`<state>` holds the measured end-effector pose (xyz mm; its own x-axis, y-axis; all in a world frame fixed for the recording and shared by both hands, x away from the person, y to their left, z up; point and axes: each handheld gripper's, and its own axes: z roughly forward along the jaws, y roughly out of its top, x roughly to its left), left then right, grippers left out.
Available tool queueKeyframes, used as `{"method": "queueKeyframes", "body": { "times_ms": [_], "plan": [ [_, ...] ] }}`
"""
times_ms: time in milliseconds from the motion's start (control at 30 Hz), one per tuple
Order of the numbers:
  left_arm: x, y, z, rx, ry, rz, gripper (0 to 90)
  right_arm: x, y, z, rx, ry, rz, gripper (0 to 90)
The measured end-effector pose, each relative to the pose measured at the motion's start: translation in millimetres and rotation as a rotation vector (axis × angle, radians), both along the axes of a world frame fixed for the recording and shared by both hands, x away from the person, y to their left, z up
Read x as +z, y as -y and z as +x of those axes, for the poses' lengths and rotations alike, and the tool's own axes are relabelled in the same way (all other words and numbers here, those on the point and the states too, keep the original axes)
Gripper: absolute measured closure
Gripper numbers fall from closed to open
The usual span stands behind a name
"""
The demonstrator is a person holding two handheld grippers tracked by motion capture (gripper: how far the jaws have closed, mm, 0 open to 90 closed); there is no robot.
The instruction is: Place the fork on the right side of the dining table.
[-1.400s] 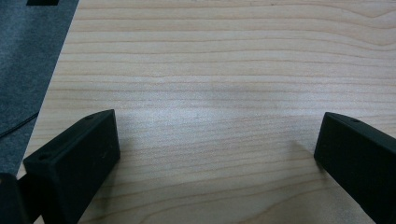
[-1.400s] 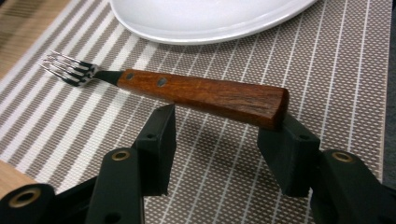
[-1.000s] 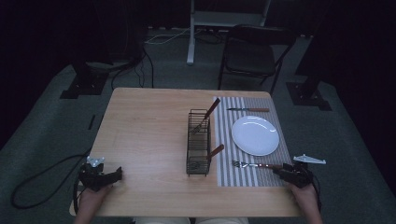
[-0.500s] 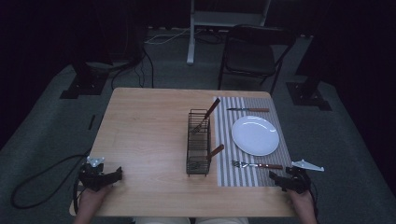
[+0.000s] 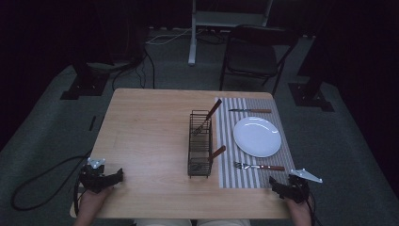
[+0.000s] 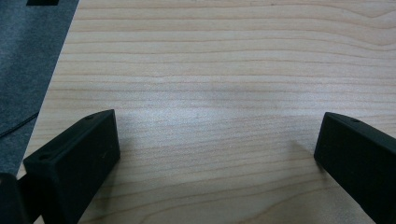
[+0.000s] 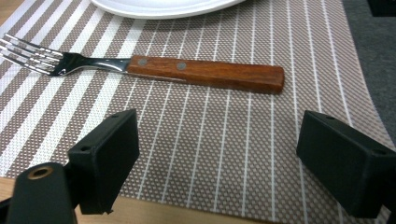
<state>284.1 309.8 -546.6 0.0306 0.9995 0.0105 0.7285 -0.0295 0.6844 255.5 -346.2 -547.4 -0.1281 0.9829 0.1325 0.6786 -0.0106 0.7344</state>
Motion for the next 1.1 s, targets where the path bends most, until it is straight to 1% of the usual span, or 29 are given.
{"method": "queueKeyframes", "body": {
  "times_ms": [67,100,167,233,267,300,367,533,600,633,667,1100],
  "plan": [
    [-0.1,0.1,-0.5,0.001,0.001,0.000,0.5,0.0,-0.8,-1.9,-0.011,0.003,-0.009,12.8],
    [-0.1,0.0,-0.6,0.001,0.001,0.000,0.5,-1.0,-2.7,-5.6,-0.025,0.006,-0.034,12.8],
    [-0.1,0.1,-0.6,0.001,0.001,0.000,0.5,-2.5,-3.7,-8.4,-0.031,0.008,-0.053,12.8],
    [-0.1,0.1,-0.6,0.001,0.001,0.000,0.5,-2.4,-3.3,-9.0,-0.039,0.012,-0.054,12.8],
    [-0.1,0.1,-0.6,0.001,0.001,0.000,0.5,-2.2,-2.1,-9.2,-0.043,0.010,-0.044,12.8],
    [-0.1,0.1,-0.7,0.001,0.001,-0.001,0.5,-2.5,0.0,-10.1,-0.064,0.013,-0.040,13.3],
    [-0.1,0.2,-0.8,0.002,0.002,-0.001,0.5,-2.9,0.6,-11.4,-0.073,0.015,-0.036,13.3],
    [-0.1,0.2,-0.8,0.002,0.001,-0.001,0.5,-4.2,-0.5,-11.4,-0.082,0.018,-0.045,13.3],
    [-0.1,0.2,-0.9,0.002,0.001,0.000,0.5,-5.3,-2.4,-11.2,-0.087,0.022,-0.065,13.3],
    [-0.1,0.2,-0.9,0.003,0.001,-0.001,0.5,-5.8,-4.8,-10.8,-0.081,0.017,-0.100,13.2],
    [-0.1,0.2,-0.9,0.002,0.001,-0.001,0.5,-6.1,-6.2,-10.7,-0.078,0.016,-0.117,13.1],
    [-0.1,0.4,-1.3,0.004,0.000,-0.001,0.5,-6.3,-6.2,-11.1,-0.083,0.018,-0.114,13.2]
  ]
}}
